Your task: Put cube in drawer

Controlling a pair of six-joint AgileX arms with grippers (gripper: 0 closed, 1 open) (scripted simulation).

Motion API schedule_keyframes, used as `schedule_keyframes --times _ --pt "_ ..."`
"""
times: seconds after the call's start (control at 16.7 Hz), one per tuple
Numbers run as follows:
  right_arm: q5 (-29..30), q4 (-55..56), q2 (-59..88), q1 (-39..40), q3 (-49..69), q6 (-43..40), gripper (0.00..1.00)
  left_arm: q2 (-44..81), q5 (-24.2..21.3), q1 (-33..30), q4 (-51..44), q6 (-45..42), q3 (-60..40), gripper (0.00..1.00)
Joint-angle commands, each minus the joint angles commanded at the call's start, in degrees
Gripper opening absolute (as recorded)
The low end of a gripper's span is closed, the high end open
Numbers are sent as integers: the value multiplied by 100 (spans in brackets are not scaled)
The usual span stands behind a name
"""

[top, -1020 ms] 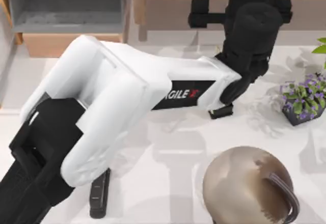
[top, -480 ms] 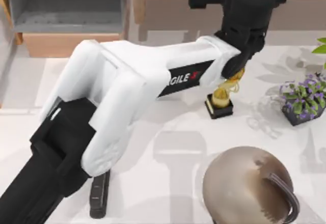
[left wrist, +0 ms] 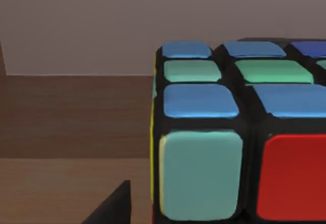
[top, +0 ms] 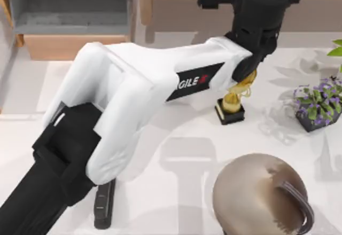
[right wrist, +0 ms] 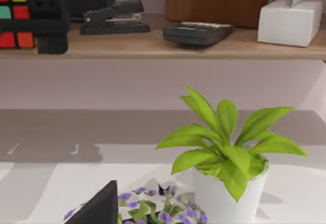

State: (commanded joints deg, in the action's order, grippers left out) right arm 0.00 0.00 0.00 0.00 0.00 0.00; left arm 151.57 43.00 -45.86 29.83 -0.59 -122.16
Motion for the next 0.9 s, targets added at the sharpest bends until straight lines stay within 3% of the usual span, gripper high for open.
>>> schedule_keyframes --times 0.6,0.9 --pt "0 0 0 0 0 0 100 0 0 0 0 0 0 2" --pt "0 0 0 0 0 0 100 0 0 0 0 0 0 0"
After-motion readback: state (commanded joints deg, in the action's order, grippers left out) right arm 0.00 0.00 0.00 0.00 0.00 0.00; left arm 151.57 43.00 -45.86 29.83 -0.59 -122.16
